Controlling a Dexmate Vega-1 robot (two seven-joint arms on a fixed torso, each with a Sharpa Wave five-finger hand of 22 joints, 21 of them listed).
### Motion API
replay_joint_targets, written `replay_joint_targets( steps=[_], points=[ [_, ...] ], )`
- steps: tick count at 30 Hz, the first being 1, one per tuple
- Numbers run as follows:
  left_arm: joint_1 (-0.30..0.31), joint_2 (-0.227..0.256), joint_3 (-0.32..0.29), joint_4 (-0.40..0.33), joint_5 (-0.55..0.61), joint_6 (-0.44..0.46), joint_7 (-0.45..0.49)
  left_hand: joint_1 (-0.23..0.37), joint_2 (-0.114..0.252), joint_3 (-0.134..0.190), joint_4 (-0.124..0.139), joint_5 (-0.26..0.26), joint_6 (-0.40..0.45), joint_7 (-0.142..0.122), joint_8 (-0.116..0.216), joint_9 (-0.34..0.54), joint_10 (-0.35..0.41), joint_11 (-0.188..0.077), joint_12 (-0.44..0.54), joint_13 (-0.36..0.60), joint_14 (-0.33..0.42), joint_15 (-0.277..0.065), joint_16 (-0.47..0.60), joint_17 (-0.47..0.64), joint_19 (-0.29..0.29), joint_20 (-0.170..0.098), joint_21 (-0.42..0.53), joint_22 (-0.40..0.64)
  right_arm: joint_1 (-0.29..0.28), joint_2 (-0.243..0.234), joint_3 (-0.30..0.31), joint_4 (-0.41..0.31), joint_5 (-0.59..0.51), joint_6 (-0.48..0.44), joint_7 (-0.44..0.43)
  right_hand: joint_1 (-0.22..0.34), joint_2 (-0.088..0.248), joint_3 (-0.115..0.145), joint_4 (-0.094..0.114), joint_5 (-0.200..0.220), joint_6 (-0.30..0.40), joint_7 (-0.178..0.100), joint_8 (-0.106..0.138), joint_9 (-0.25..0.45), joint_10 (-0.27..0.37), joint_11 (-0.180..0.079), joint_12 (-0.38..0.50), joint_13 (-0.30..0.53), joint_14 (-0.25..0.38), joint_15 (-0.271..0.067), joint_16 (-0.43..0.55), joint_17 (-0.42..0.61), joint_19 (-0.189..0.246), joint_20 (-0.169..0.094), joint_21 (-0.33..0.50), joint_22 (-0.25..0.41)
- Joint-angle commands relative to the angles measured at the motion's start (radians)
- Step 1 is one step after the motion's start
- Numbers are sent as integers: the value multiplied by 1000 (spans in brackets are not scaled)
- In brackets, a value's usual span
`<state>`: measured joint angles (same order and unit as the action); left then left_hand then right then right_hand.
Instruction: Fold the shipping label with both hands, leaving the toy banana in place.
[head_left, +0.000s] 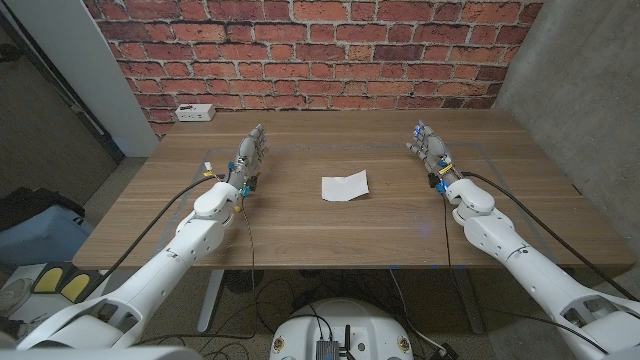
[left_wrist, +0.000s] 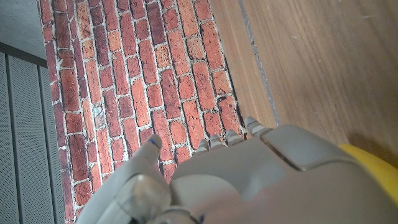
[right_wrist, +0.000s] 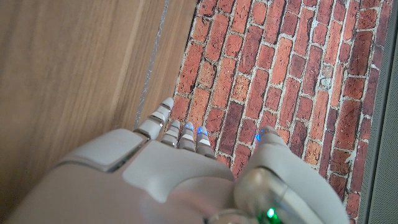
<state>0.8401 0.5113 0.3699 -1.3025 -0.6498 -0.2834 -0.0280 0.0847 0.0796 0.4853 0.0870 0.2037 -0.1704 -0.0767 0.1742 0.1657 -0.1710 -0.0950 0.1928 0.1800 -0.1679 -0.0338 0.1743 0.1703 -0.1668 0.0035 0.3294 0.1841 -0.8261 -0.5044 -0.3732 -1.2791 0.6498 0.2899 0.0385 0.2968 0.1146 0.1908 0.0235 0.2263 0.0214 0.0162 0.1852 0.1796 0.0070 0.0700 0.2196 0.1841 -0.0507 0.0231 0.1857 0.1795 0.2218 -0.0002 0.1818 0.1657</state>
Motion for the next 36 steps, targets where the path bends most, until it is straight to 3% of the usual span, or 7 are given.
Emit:
replay_joint_targets(
  steps=[1,12,14,23,36],
  points=[
    [-4,12,10,-11,27,5,14,-1,10,7,-2,5,-73,-6,7,5,-124,-6,5,1,-110,-22,7,2,-37,11,3,2,5,5,-4,11,-5,5,1,7,1,6,1,6,4,6,7,2,3,10,5,5,-8,1,5,4,6,-3,7,3],
    [-21,46,39,-38,112,27,49,2,10,6,-6,5,-40,-16,15,5,-100,2,13,1,-91,-12,12,1,-18,19,4,2,-1,-3,-2,-7,-3,-8,-7,6,2,6,1,4,4,5,6,2,4,11,2,5,-8,3,5,4,5,-2,6,3],
    [-22,55,44,-49,130,33,57,4,9,5,-8,4,-33,-19,16,5,-90,15,15,1,-85,-8,12,1,-14,20,3,1,-2,-3,-2,-7,-3,-8,-6,6,2,7,0,3,4,5,6,2,4,12,2,5,-8,4,5,4,5,-1,6,3],
    [-27,91,68,-97,211,74,100,15,11,8,-18,2,-1,-33,21,5,-69,26,20,1,-74,-6,11,0,-10,25,-3,1,-2,-3,-1,-5,-1,-6,-2,7,2,7,-1,1,5,3,6,2,5,13,0,6,-8,5,5,5,4,0,6,3],
    [-42,135,109,-165,343,127,144,25,13,9,-29,-1,19,-40,17,6,-60,22,18,2,-70,-2,8,0,-15,31,-13,2,-16,-6,3,-13,1,1,-7,6,3,8,-2,-1,5,3,5,2,6,16,-2,6,-7,5,6,5,4,1,6,3]
  ],
)
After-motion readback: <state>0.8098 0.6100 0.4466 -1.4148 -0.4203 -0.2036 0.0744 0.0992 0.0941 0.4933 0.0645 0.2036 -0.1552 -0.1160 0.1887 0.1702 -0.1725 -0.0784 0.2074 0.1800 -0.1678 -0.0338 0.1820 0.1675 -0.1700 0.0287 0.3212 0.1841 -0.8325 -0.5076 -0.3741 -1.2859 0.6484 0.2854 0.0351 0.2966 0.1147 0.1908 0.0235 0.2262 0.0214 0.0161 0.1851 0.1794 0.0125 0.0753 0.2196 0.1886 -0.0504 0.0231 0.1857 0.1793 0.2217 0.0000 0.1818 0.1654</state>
